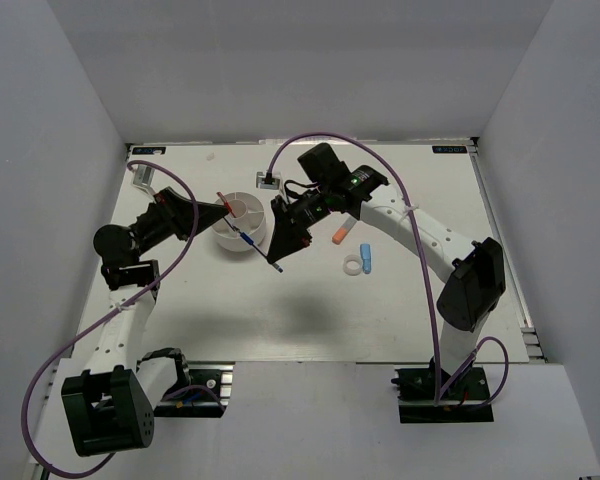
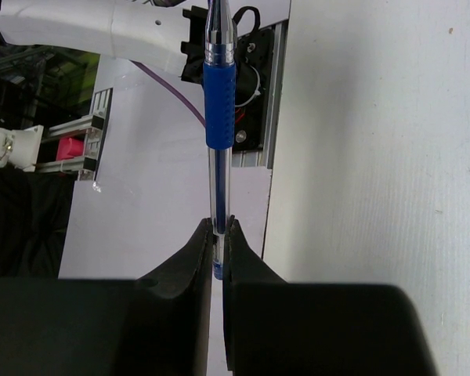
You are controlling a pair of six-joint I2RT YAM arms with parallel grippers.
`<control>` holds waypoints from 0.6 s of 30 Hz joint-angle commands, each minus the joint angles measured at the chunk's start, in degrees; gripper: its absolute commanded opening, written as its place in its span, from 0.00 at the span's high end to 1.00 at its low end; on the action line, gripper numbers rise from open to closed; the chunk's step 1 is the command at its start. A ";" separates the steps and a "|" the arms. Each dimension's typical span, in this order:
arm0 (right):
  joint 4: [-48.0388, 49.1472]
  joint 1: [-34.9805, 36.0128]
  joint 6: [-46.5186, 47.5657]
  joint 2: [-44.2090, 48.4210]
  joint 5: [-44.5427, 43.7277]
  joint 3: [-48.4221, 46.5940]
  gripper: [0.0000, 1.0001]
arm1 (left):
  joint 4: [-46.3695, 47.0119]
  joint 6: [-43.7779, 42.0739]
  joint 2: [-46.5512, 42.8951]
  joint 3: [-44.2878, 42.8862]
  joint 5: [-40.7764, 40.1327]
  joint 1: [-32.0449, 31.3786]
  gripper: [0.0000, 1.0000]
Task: Sort the stationery into containers
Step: Close the pen cap on the pen.
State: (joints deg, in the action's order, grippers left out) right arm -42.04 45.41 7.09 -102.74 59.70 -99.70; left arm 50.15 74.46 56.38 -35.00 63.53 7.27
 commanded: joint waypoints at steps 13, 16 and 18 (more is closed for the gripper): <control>-0.59 -0.32 1.26 -0.36 0.15 -4.10 1.00 | -0.05 -0.54 -1.54 -0.59 1.25 -0.24 1.00; -0.41 -0.23 1.08 -0.18 -0.20 -3.92 1.00 | 0.03 -0.63 -1.80 -0.16 1.34 -0.24 1.00; -0.41 -0.32 1.26 -0.18 -0.37 -3.83 1.00 | 0.21 -0.54 -1.97 0.02 1.42 -0.24 1.00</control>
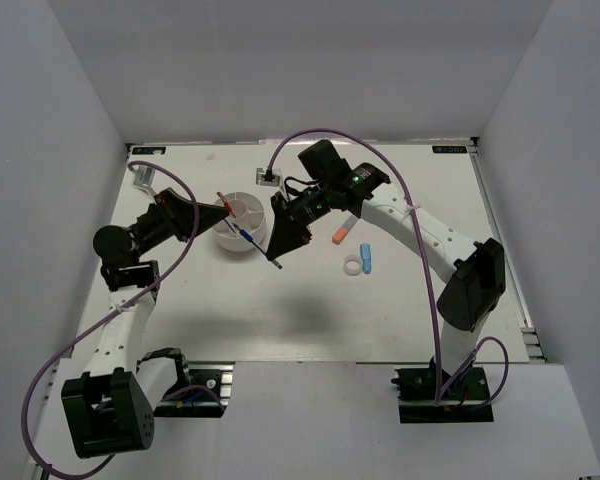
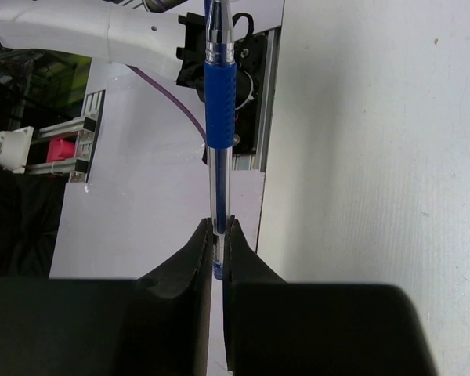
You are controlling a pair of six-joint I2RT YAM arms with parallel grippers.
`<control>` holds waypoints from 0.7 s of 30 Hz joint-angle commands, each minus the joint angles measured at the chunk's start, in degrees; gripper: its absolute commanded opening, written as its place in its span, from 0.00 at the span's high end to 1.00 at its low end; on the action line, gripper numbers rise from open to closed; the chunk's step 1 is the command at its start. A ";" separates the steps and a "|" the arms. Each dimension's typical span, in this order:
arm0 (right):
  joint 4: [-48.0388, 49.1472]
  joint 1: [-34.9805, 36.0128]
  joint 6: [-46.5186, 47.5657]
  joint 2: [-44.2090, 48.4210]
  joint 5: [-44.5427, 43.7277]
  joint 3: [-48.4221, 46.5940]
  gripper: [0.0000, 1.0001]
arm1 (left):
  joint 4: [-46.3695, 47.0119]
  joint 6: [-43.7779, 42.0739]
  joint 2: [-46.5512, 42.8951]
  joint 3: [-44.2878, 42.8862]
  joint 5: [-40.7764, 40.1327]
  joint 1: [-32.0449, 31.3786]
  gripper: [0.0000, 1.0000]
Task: Sort the stationery into containers
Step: Close the pen cap on the pen.
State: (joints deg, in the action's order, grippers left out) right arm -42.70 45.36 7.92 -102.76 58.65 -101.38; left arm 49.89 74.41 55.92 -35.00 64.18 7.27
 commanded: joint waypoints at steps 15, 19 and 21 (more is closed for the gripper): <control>6.92 -0.10 -7.13 -3.76 3.13 -8.83 1.00 | -2.52 -3.22 -2.75 1.78 -0.90 -1.82 1.00; 12.18 -0.10 -11.96 -3.68 4.36 -9.36 1.00 | -2.43 -4.01 -2.75 2.75 -0.90 -2.34 1.00; 12.73 -0.36 -13.63 -4.02 4.98 -10.06 1.00 | -3.04 -4.36 -2.75 2.84 -0.29 -2.35 1.00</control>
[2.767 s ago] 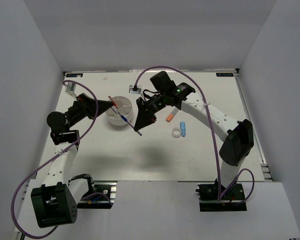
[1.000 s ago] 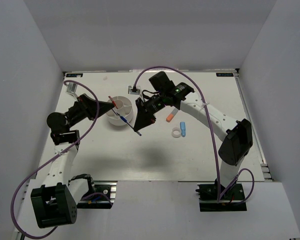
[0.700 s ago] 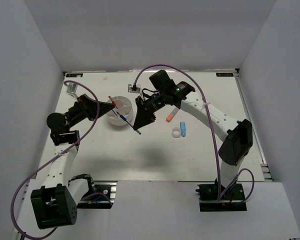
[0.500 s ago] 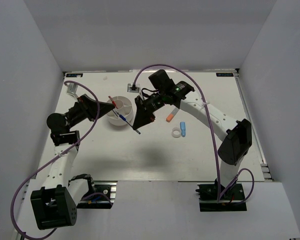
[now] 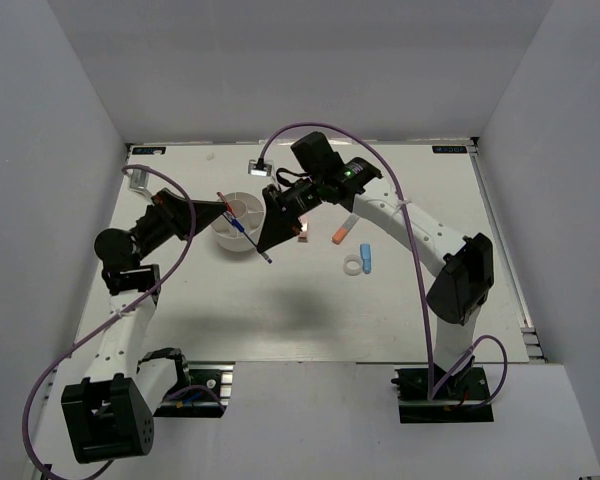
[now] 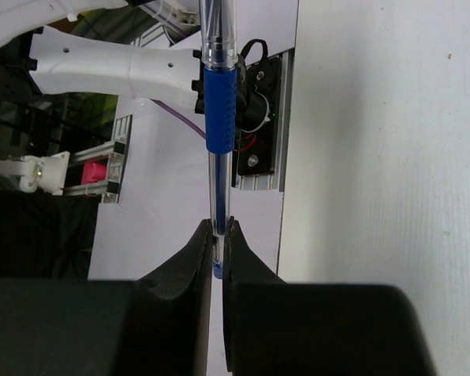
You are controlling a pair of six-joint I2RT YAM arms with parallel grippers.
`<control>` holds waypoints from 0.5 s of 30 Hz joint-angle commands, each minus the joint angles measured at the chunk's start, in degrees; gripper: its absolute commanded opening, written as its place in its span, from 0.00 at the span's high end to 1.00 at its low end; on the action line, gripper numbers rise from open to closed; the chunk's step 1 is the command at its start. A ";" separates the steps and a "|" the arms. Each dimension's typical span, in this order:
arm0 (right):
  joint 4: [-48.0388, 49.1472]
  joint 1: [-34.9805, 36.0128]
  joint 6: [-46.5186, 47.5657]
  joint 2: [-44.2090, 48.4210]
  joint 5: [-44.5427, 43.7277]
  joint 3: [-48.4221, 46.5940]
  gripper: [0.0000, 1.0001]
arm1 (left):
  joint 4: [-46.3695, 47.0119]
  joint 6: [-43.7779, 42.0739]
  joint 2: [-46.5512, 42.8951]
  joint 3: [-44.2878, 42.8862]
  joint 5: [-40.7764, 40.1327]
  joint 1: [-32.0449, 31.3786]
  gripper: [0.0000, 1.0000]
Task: Sort the stationery into containers
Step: Close the pen cap on the pen.
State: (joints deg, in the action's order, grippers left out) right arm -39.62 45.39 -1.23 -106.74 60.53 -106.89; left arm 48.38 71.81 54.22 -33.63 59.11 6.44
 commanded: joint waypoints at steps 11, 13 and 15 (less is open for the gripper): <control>11.40 -0.39 -6.32 -0.14 6.88 -2.54 1.00 | -3.38 -1.77 -1.22 2.69 4.08 -2.57 1.00; 11.31 -0.82 -6.50 0.13 7.23 -2.01 1.00 | -3.29 -0.98 -1.04 2.69 4.34 -2.57 1.00; 11.23 -1.00 -6.41 0.65 6.71 -1.39 1.00 | -3.73 -1.06 -1.04 3.21 4.61 -2.57 1.00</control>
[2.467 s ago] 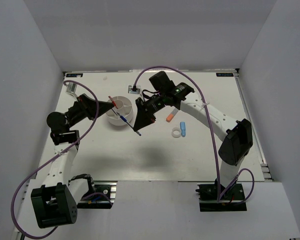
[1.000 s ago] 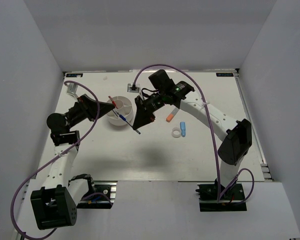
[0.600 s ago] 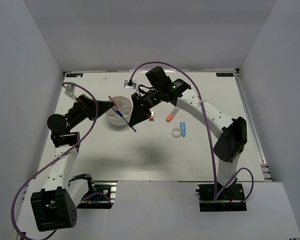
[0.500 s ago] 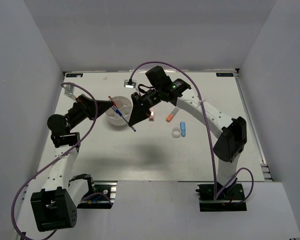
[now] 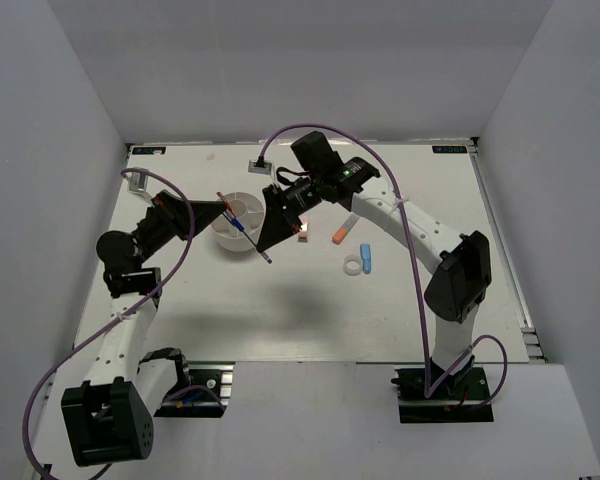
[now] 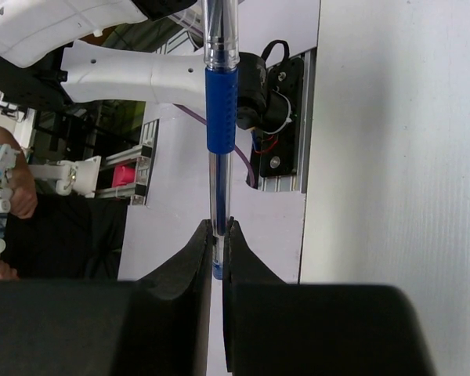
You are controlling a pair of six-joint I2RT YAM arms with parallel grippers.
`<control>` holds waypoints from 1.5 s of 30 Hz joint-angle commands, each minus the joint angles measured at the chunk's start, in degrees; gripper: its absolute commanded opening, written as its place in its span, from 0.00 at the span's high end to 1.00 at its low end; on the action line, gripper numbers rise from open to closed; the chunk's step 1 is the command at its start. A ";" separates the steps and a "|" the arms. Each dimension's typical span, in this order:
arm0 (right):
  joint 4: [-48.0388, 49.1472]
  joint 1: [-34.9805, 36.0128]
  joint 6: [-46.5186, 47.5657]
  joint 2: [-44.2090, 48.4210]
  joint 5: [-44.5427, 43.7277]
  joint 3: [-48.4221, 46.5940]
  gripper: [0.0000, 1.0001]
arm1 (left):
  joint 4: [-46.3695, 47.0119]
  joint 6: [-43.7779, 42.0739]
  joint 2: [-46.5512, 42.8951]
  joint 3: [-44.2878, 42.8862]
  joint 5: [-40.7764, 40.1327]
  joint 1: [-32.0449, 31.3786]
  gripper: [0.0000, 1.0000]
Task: Sort the stationery into containers
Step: Close the pen cap on the pen.
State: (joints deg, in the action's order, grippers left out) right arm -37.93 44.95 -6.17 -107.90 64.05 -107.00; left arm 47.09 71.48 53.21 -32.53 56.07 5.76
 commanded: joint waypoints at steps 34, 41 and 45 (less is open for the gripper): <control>59.46 -4.17 -53.94 -0.21 15.84 20.51 0.80 | -13.78 3.92 6.82 5.29 1.32 -4.79 1.00; 59.64 -3.99 -54.91 -0.47 15.93 21.57 0.63 | -13.60 4.54 7.70 4.94 0.79 -4.79 1.00; 59.47 -3.99 -55.08 -0.21 15.67 22.97 0.57 | -12.82 5.33 8.31 4.85 0.62 -4.27 1.00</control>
State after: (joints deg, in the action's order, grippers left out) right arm 16.95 41.21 -59.90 -109.91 80.03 -84.27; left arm 35.53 78.39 61.10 -28.42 54.06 1.76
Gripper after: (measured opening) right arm 0.426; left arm 0.208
